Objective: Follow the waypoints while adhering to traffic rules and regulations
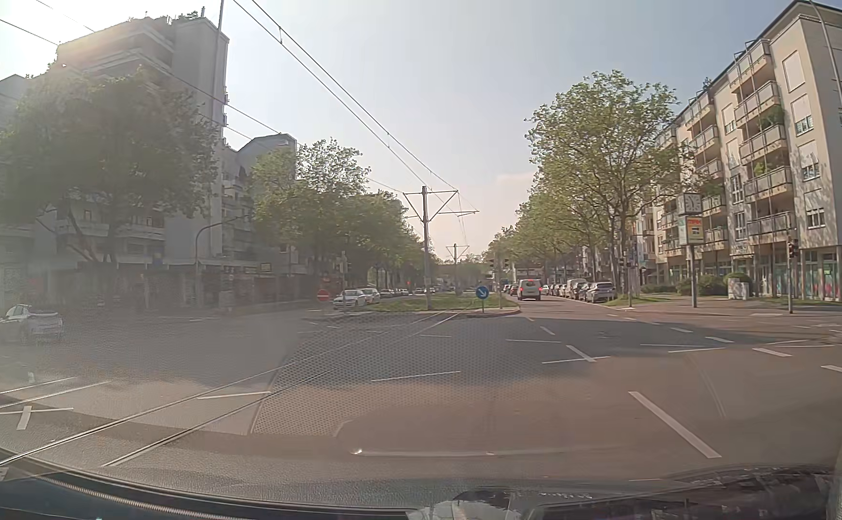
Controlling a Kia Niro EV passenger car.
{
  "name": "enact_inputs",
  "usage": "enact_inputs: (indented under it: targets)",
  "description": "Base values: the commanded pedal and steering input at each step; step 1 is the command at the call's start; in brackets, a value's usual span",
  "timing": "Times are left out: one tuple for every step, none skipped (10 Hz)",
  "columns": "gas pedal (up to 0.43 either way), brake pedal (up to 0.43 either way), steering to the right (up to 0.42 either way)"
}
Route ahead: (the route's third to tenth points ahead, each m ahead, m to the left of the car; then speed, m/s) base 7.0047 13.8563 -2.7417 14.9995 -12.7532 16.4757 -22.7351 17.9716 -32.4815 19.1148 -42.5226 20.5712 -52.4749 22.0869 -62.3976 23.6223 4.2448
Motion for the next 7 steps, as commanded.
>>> enact_inputs:
  targets:
    - [0.000, 0.000, -0.439]
    - [0.000, 0.000, -0.486]
    - [0.000, 0.000, -0.530]
    - [0.000, 0.000, -0.570]
    - [0.000, 0.000, -0.604]
    - [0.000, 0.000, -0.630]
    - [0.000, 0.000, -0.654]
